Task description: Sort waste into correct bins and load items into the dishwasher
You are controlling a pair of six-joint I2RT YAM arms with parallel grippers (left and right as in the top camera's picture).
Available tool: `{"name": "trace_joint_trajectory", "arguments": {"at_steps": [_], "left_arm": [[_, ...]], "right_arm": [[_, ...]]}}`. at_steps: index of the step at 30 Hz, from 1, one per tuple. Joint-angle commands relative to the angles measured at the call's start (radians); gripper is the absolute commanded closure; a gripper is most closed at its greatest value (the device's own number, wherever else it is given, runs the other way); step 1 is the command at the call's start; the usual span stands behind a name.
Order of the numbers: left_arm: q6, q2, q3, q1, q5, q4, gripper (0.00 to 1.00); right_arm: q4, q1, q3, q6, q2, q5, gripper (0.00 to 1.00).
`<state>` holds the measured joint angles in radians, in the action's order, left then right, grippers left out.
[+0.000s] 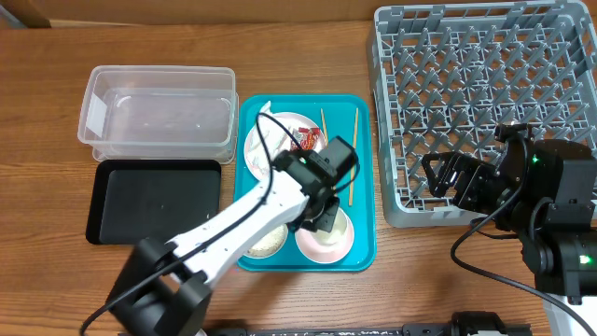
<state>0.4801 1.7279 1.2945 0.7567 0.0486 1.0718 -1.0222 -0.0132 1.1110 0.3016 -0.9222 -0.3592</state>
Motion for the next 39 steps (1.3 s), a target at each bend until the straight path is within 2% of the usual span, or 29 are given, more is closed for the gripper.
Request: {"name": "trace_joint_trajectory", "arguments": {"at_steps": [1, 3, 5, 8, 10, 12, 16, 20, 24, 28, 29, 30, 31, 32, 33, 34, 37, 39], "left_arm": [[-0.011, -0.127, 0.118, -0.09, 0.055, 0.043, 0.96], [-0.081, -0.174, 0.145, -0.172, 0.226, 0.031, 0.96], [-0.161, -0.213, 0.149, -0.274, 0.499, -0.01, 0.96], [-0.274, -0.229, 0.149, -0.423, 0.945, -0.054, 0.96], [-0.335, -0.222, 0.148, -0.483, 1.144, -0.055, 0.96], [-0.374, -0.218, 0.148, -0.509, 1.243, -0.042, 0.96], [-0.437, -0.218, 0.148, -0.509, 1.404, -0.036, 0.96], [-0.457, -0.218, 0.148, -0.508, 1.47, -0.035, 0.96], [-0.458, -0.218, 0.148, -0.504, 1.499, -0.035, 0.96], [-0.459, -0.218, 0.148, -0.498, 1.495, -0.036, 0.96], [-0.459, -0.218, 0.148, -0.496, 1.489, -0.035, 0.96], [-0.459, -0.218, 0.148, -0.494, 1.487, -0.035, 0.96], [-0.458, -0.218, 0.148, -0.492, 1.485, -0.034, 0.96], [-0.458, -0.218, 0.148, -0.489, 1.481, -0.03, 0.96], [-0.458, -0.218, 0.148, -0.486, 1.47, -0.025, 0.96], [-0.459, -0.218, 0.148, -0.48, 1.457, -0.02, 0.96], [-0.459, -0.218, 0.148, -0.47, 1.447, -0.014, 0.96], [-0.459, -0.218, 0.148, -0.469, 1.442, -0.014, 0.96]], "right_arm": [[0.001, -0.004, 0.028, -0.01, 0.003, -0.003, 0.0], [0.002, -0.004, 0.028, -0.01, 0.003, -0.019, 0.0], [0.011, -0.004, 0.028, -0.02, 0.003, -0.082, 0.0], [0.062, -0.001, 0.027, -0.092, 0.001, -0.314, 0.0], [0.121, 0.016, 0.027, -0.114, -0.002, -0.461, 0.02], [0.185, 0.052, 0.027, -0.12, -0.005, -0.55, 0.04], [0.287, 0.171, 0.027, -0.12, -0.013, -0.579, 0.04], [0.434, 0.325, 0.027, -0.119, -0.018, -0.583, 0.01], [0.496, 0.408, 0.027, -0.115, -0.048, -0.531, 0.03], [0.506, 0.437, 0.027, -0.092, -0.085, -0.525, 0.2], [0.51, 0.437, 0.027, -0.092, -0.089, -0.526, 0.31], [0.516, 0.437, 0.027, -0.092, -0.089, -0.525, 0.35], [0.525, 0.437, 0.027, -0.092, -0.088, -0.525, 0.35], [0.534, 0.436, 0.028, -0.093, -0.085, -0.525, 0.26], [0.544, 0.436, 0.028, -0.093, -0.081, -0.525, 0.12], [0.556, 0.436, 0.028, -0.093, -0.076, -0.525, 0.07], [0.579, 0.436, 0.028, -0.093, -0.063, -0.523, 0.08], [0.583, 0.436, 0.028, -0.093, -0.06, -0.52, 0.17]]}}
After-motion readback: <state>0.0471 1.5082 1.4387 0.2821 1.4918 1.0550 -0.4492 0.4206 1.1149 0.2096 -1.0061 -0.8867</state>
